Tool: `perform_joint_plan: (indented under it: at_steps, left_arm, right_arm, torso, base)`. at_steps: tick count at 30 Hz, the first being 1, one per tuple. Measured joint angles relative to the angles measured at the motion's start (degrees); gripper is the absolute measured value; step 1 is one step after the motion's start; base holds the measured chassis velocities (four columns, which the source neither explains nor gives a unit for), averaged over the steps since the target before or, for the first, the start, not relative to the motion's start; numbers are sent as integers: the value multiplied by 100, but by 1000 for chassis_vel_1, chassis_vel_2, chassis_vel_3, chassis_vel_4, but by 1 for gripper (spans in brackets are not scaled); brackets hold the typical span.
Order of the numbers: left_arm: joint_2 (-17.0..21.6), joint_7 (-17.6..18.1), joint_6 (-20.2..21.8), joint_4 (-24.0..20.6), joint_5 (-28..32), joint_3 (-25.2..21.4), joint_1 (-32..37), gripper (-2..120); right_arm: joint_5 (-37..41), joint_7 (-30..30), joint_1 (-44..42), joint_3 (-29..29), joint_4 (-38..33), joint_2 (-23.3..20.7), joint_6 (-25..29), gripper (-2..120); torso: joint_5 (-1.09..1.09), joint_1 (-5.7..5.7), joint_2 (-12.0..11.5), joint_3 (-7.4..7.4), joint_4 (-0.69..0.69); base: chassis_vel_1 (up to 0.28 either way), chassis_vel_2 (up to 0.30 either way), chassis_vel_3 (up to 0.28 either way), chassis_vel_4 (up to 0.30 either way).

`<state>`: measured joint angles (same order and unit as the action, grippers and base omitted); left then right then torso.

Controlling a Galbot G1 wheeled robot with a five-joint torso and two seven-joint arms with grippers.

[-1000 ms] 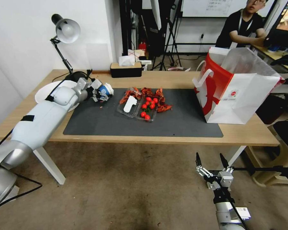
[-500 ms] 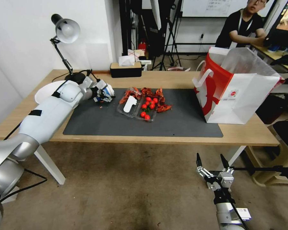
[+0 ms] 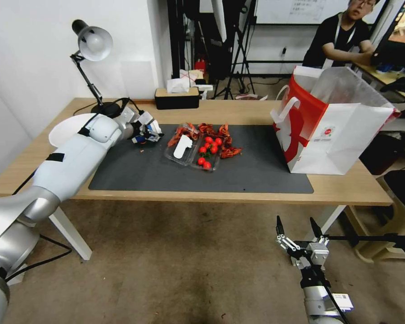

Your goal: Pick up the trash from the table and place it into the takeout bag.

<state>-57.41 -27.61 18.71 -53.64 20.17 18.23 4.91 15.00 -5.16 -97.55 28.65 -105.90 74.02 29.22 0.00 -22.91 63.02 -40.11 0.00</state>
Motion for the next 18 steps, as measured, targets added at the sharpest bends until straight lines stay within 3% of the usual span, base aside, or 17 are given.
perform_joint_plan:
  at_steps: [4, 11, 15, 18]
  left_arm:
    - [53, 5, 2, -50, 14, 2, 3, 63]
    - [136, 97, -49, -244, 204, -60, -74, 62]
    - [159, 219, -205, -491, 645, -81, -242, 62]
    - [67, 295, -532, -694, 1362, -10, -453, 62]
  right_arm:
    - [0, 0, -4, 0, -4, -2, 1, 100]
    - [-7, 1, 5, -13, -14, 0, 0, 100]
    - [-10, 2, 8, -13, -37, -15, -8, 100]
    - [-25, 6, 9, -23, -62, -14, -24, 100]
  torso:
    - [0, 0, 0, 0, 0]
    - [0, 0, 0, 0, 1]
    - [0, 0, 0, 0, 0]
    - [1, 0, 0, 0, 2]
  base:
    - [0, 0, 0, 0]
    - [0, 0, 0, 0]
    - [0, 0, 0, 0]
    - [0, 0, 0, 0]
